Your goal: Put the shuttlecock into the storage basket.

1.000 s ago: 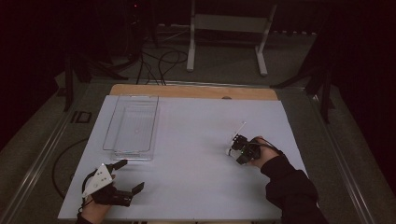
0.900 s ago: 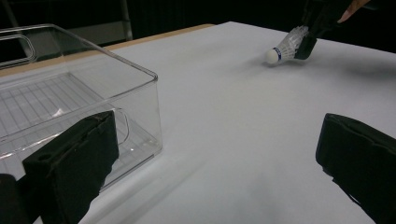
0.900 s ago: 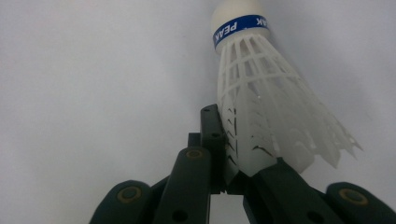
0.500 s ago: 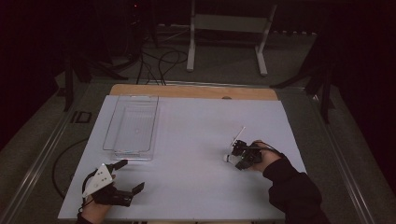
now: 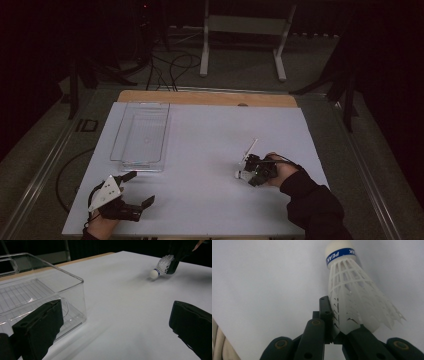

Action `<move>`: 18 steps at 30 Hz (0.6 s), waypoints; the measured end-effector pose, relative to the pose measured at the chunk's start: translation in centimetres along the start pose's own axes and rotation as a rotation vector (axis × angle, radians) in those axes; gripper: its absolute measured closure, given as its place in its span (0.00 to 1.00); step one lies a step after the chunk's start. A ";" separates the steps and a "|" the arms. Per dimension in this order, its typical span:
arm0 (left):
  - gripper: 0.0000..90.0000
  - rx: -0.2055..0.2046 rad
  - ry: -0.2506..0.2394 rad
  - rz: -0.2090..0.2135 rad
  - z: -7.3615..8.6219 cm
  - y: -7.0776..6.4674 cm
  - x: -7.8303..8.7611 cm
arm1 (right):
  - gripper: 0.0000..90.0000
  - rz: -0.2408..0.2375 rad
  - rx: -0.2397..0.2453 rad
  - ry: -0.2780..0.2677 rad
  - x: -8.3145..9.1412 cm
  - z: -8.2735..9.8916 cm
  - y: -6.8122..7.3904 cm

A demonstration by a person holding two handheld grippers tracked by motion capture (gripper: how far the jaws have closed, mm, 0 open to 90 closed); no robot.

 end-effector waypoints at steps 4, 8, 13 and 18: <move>0.00 -0.001 0.001 0.000 0.0 0.0 0.0 | 1.00 -0.004 0.018 -0.002 0.0 0.0 0.3; 0.00 -0.004 0.004 0.000 0.0 0.0 0.0 | 1.00 -0.008 0.039 0.004 0.1 0.0 0.7; 0.00 -0.006 0.007 0.002 0.0 -0.1 -0.1 | 1.00 -0.029 0.053 -0.005 0.1 0.1 1.1; 0.00 -0.009 0.024 0.007 0.1 -0.2 -0.2 | 1.00 -0.039 0.076 0.002 -0.1 0.2 1.4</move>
Point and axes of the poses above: each handheld gripper's, and its own axes: x roughly backward along the jaws, z roughly out of its underside, y roughly to its left, the point moved 7 cm from there along -x, roughly forward along the jaws, and after that the axes turned 9 degrees about z, right-handed, at the moved point
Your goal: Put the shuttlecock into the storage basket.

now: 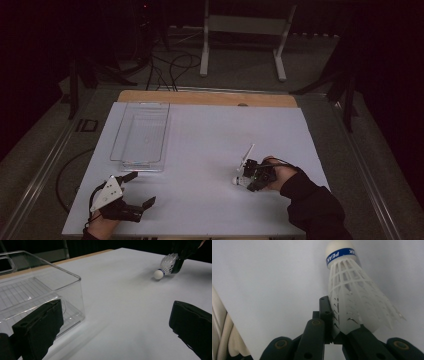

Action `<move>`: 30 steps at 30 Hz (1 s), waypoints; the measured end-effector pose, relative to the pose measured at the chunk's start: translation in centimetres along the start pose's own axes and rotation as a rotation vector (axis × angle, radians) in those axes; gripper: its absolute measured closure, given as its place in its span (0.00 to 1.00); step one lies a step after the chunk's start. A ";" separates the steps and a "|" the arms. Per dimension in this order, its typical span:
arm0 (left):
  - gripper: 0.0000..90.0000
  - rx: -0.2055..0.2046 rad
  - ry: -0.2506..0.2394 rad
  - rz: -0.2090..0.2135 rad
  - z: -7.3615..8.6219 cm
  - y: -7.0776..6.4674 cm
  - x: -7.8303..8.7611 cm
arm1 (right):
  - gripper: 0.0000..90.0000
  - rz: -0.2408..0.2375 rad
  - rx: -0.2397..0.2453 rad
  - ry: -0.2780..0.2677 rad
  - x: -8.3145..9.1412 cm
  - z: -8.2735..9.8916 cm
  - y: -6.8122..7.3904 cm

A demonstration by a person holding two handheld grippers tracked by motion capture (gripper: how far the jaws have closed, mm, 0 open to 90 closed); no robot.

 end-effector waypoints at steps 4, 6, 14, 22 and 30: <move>0.00 0.000 0.000 0.003 -0.1 -0.1 0.0 | 1.00 -0.012 0.019 0.001 0.0 0.0 0.4; 0.00 0.001 0.002 0.006 -0.2 -0.2 0.0 | 1.00 -0.007 0.023 0.001 0.0 -0.1 0.4; 0.00 -0.005 0.015 0.054 -0.7 -1.4 -0.7 | 1.00 -0.013 0.051 0.013 0.3 0.0 0.8; 0.00 -0.009 0.057 0.093 -2.3 -2.3 -1.1 | 1.00 -0.005 0.056 0.024 0.8 0.0 0.7; 0.00 -0.031 0.130 0.143 -4.4 -2.8 -1.8 | 1.00 -0.001 0.081 0.019 1.3 -0.1 0.7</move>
Point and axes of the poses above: each handheld gripper's, and its own axes: x roughly backward along the jaws, z roughly out of its underside, y roughly to its left, the point moved 7 cm from there along -x, roughly forward along the jaws, and after that the axes turned 9 degrees about z, right-handed, at the moved point
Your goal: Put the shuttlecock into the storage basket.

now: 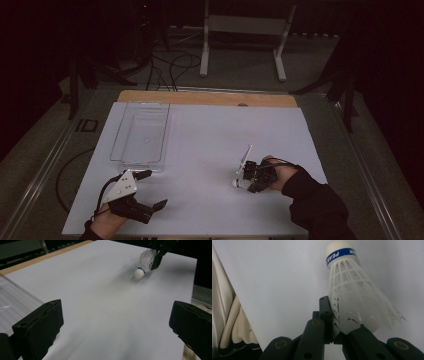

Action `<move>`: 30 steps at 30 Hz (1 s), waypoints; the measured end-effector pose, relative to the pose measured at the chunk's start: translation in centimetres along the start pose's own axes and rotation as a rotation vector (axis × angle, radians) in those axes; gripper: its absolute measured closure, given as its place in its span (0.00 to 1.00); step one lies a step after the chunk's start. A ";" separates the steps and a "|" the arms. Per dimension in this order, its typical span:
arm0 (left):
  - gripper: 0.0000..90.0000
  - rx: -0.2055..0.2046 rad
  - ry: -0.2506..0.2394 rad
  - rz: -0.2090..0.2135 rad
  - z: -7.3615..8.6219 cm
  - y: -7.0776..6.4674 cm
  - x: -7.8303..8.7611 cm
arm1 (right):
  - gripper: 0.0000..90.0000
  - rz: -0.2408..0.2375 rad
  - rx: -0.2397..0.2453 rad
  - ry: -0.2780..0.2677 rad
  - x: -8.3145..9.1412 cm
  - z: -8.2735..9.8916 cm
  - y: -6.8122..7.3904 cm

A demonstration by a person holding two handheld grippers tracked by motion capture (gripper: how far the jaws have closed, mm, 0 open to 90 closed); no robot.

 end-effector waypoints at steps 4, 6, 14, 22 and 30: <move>0.00 -0.008 0.032 0.032 -0.9 -0.1 -0.5 | 1.00 -0.004 0.022 -0.013 0.1 -0.1 0.1; 0.00 0.005 0.045 0.061 -1.3 -0.3 -0.8 | 1.00 0.000 0.022 -0.015 0.2 -0.1 0.1; 0.00 -0.025 0.121 0.123 -3.1 -0.8 -2.0 | 1.00 0.010 0.058 -0.071 0.5 -0.6 0.4; 0.00 -0.047 0.159 0.152 -4.6 -0.6 -3.0 | 1.00 -0.006 0.087 -0.112 0.7 -1.2 1.2; 0.00 -0.060 0.225 0.189 -6.0 -0.7 -3.8 | 1.00 -0.013 0.094 -0.135 1.0 -1.5 1.7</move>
Point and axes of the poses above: each handheld gripper's, and its own axes: x roughly backward along the jaws, z roughly out of its underside, y roughly to its left, the point moved 7 cm from there along -x, roughly forward along the jaws, and after that the axes turned 9 degrees about z, right-handed, at the moved point
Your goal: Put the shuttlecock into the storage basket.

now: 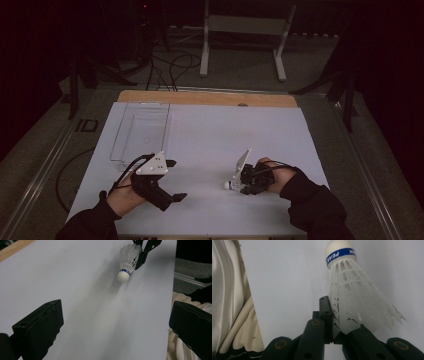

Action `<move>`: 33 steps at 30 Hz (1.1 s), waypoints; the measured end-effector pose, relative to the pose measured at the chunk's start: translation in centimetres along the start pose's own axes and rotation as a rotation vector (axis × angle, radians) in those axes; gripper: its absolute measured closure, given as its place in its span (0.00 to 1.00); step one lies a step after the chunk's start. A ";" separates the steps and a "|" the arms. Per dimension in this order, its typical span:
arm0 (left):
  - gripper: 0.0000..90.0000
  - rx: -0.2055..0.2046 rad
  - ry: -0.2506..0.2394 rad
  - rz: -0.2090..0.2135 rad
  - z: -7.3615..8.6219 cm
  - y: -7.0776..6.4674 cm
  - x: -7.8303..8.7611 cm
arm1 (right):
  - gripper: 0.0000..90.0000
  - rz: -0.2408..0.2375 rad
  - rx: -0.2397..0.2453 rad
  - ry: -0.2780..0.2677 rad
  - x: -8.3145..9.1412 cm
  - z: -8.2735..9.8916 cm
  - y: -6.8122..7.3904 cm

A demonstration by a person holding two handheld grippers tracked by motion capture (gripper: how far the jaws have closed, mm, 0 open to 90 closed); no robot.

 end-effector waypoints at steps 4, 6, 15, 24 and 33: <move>0.00 -0.028 0.019 0.009 -1.0 -0.1 0.0 | 1.00 -0.005 0.001 0.003 -0.2 0.0 0.1; 0.00 -0.053 0.028 0.007 -1.4 -0.1 0.0 | 1.00 -0.006 -0.001 0.005 -0.2 0.0 0.2; 0.00 -0.080 0.109 0.029 -3.3 0.3 -0.2 | 1.00 -0.007 0.007 -0.005 -0.1 -0.2 0.3; 0.00 -0.109 0.194 0.056 -4.3 0.2 -1.7 | 1.00 -0.007 -0.002 -0.008 -0.1 -0.3 0.4; 0.00 -0.144 0.219 0.079 -5.1 0.6 -3.7 | 1.00 -0.015 0.009 -0.013 -0.1 -0.5 0.6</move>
Point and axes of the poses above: each handheld gripper's, and its own axes: x roughly backward along the jaws, z roughly out of its underside, y roughly to its left, the point moved 7 cm from there along -x, roughly forward along the jaws, and after that the axes turned 9 degrees about z, right-handed, at the moved point
